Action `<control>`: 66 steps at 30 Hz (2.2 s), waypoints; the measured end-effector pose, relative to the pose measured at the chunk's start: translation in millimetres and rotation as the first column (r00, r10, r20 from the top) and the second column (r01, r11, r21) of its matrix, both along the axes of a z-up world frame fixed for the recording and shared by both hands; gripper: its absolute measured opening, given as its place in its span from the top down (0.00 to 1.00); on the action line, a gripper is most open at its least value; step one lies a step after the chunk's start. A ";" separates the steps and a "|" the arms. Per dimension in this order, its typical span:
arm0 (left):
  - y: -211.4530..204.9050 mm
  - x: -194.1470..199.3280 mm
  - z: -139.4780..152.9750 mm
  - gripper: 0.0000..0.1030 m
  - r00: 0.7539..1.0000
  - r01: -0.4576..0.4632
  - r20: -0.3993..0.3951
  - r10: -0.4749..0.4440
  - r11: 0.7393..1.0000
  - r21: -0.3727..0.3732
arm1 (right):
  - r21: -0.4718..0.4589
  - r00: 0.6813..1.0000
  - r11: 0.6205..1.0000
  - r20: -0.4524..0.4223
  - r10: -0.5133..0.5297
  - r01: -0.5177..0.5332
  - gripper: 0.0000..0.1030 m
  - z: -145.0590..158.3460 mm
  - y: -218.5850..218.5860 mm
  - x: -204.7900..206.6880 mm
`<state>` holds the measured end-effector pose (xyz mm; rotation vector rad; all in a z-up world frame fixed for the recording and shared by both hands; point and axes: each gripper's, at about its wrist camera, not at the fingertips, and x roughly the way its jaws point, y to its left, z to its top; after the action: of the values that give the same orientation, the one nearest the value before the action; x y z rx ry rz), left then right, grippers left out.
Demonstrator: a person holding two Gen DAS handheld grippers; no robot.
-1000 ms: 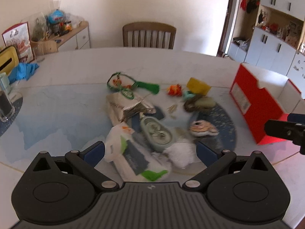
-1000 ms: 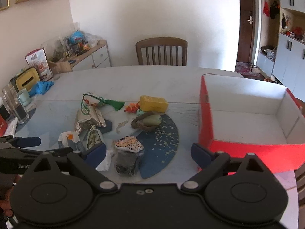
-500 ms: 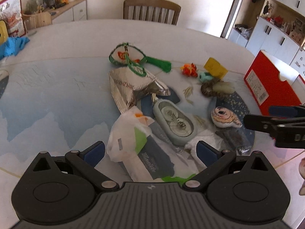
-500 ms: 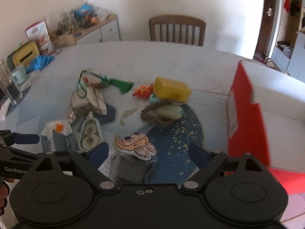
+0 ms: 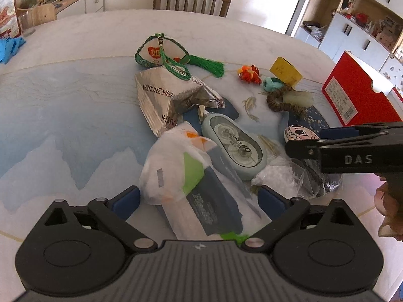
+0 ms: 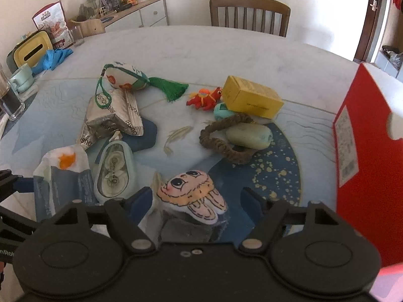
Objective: Organize objects
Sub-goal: 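Grasp the white plastic bag with the left tool while the right tool grasps the cartoon face sticker, then carry both items into the red box and open both tools to release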
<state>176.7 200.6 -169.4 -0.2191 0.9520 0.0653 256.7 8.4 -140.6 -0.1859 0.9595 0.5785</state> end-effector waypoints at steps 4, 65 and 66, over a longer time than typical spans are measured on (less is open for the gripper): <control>3.7 0.6 2.5 0.23 1.000 -0.001 0.017 0.001 1.000 -0.003 | 0.004 1.000 1.000 -0.008 0.014 -0.014 0.36 0.2 3.4 -0.4; -254.2 117.1 162.4 0.61 0.951 0.258 0.151 -0.270 0.962 0.090 | 0.139 0.973 0.982 0.171 -0.152 0.129 0.47 115.4 -265.7 17.3; -261.1 124.0 160.7 0.61 0.949 0.268 0.143 -0.279 0.959 0.094 | 0.133 0.973 0.982 0.172 -0.155 0.133 0.47 114.0 -270.3 20.1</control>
<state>300.7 -60.5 -8.8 -0.0215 0.8156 -0.1705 276.8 -261.9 -26.5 -0.0585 0.7514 0.4756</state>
